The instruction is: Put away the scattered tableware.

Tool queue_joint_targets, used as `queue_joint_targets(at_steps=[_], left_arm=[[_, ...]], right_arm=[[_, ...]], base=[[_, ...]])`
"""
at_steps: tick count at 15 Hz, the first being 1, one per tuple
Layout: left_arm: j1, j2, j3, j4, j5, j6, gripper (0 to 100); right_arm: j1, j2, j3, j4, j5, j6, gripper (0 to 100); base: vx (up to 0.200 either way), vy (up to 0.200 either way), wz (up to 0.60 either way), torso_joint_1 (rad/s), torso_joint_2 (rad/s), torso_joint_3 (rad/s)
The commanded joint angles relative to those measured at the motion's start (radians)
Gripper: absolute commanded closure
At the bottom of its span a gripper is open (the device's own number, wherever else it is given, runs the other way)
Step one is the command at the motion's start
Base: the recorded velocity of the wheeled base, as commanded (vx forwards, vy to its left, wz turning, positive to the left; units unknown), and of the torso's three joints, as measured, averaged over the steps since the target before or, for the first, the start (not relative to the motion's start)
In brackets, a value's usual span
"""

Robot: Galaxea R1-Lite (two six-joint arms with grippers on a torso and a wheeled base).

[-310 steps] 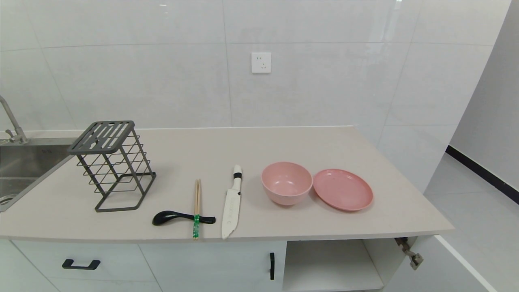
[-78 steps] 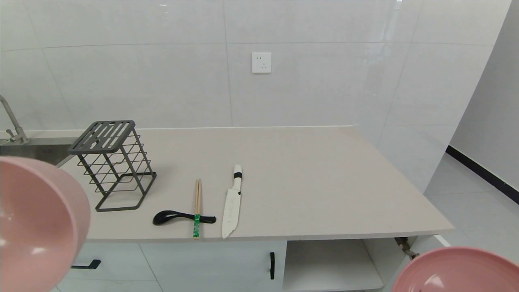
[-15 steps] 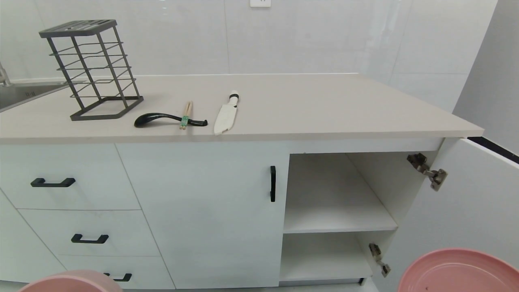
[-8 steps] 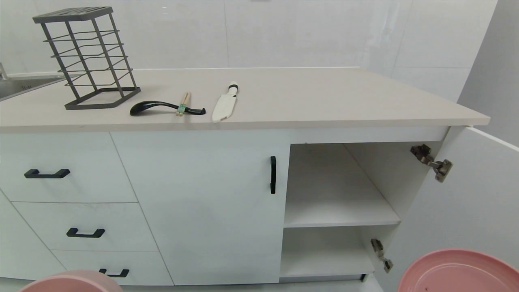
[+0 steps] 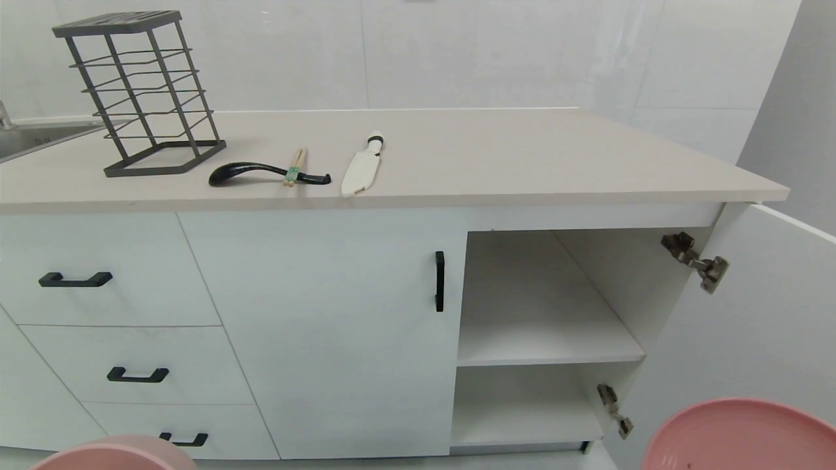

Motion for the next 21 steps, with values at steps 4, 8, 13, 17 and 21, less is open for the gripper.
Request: queue_joint_targets(at_steps=[4, 8, 13, 17, 21], left_arm=[[0.000, 0.001, 0.000, 0.001, 0.000, 0.000, 100], [0.000, 0.001, 0.000, 0.001, 0.000, 0.000, 100], [0.000, 0.001, 0.000, 0.001, 0.002, -0.001, 100], [0.000, 0.001, 0.000, 0.001, 0.002, -0.003, 100], [0.000, 0.001, 0.000, 0.001, 0.002, -0.003, 100]], right_arm=[[0.188, 0.607, -0.125, -0.096, 0.062, 0.004, 100], [0.298, 1.023, -0.076, -0.425, 0.063, 0.001, 100], [0.361, 1.505, -0.039, -0.782, 0.065, -0.001, 100], [0.353, 1.795, -0.094, -0.936, 0.070, 0.010, 100], [0.323, 1.939, -0.263, -0.937, 0.096, 0.015, 100]], base=[[0.000, 0.000, 0.00, 0.000, 0.00, 0.000], [0.000, 0.000, 0.00, 0.000, 0.00, 0.000], [0.000, 0.000, 0.00, 0.000, 0.00, 0.000], [0.000, 0.000, 0.00, 0.000, 0.00, 0.000], [0.000, 0.000, 0.00, 0.000, 0.00, 0.000]])
